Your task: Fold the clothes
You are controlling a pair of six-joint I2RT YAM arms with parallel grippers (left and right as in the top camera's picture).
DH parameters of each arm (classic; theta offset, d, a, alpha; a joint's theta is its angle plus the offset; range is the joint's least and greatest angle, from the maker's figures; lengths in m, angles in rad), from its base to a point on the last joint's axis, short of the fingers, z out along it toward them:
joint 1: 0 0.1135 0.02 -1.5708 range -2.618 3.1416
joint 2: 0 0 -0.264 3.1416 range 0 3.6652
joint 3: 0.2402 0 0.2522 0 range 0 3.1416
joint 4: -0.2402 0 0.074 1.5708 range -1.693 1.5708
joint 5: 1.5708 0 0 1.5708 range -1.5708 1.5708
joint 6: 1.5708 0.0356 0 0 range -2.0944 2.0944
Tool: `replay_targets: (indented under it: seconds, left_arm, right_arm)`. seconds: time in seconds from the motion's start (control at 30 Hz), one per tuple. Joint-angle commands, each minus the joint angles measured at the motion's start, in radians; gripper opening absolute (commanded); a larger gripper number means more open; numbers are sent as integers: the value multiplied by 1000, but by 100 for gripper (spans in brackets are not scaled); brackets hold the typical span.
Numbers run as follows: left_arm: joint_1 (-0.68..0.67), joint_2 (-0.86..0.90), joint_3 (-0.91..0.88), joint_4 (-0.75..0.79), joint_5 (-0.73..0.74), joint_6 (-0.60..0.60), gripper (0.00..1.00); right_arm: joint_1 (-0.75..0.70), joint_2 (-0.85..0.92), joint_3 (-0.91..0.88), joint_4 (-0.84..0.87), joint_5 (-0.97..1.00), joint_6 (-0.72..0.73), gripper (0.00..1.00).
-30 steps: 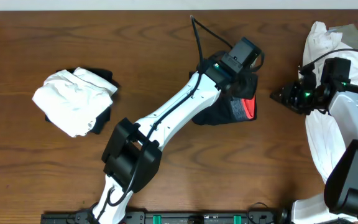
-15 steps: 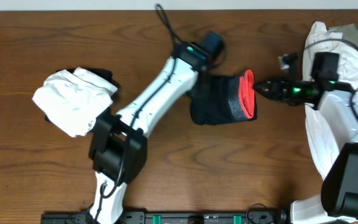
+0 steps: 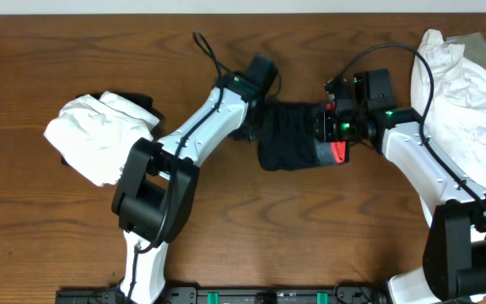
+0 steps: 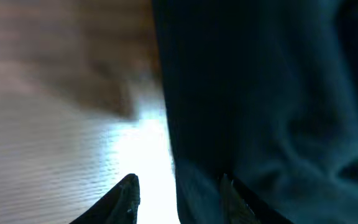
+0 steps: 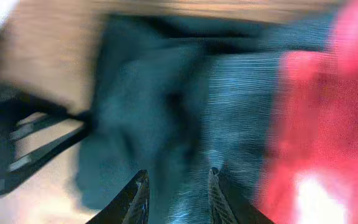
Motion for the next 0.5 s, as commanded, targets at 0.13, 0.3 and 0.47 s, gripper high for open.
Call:
replay_targets:
  seconds: [0.13,0.3,0.47]
  left_arm:
    - [3,-1,-91,17,31,25,44]
    - [3,-2,-94,14,30,36,44]
    - [3,-2,-92,14,31,35,44]
  right_arm:
    - [-52,87,-2,-9,410,87,27]
    - [-105,79,3,-5,331,76,23]
    - [-128,-31,14,18,-90,-76,22]
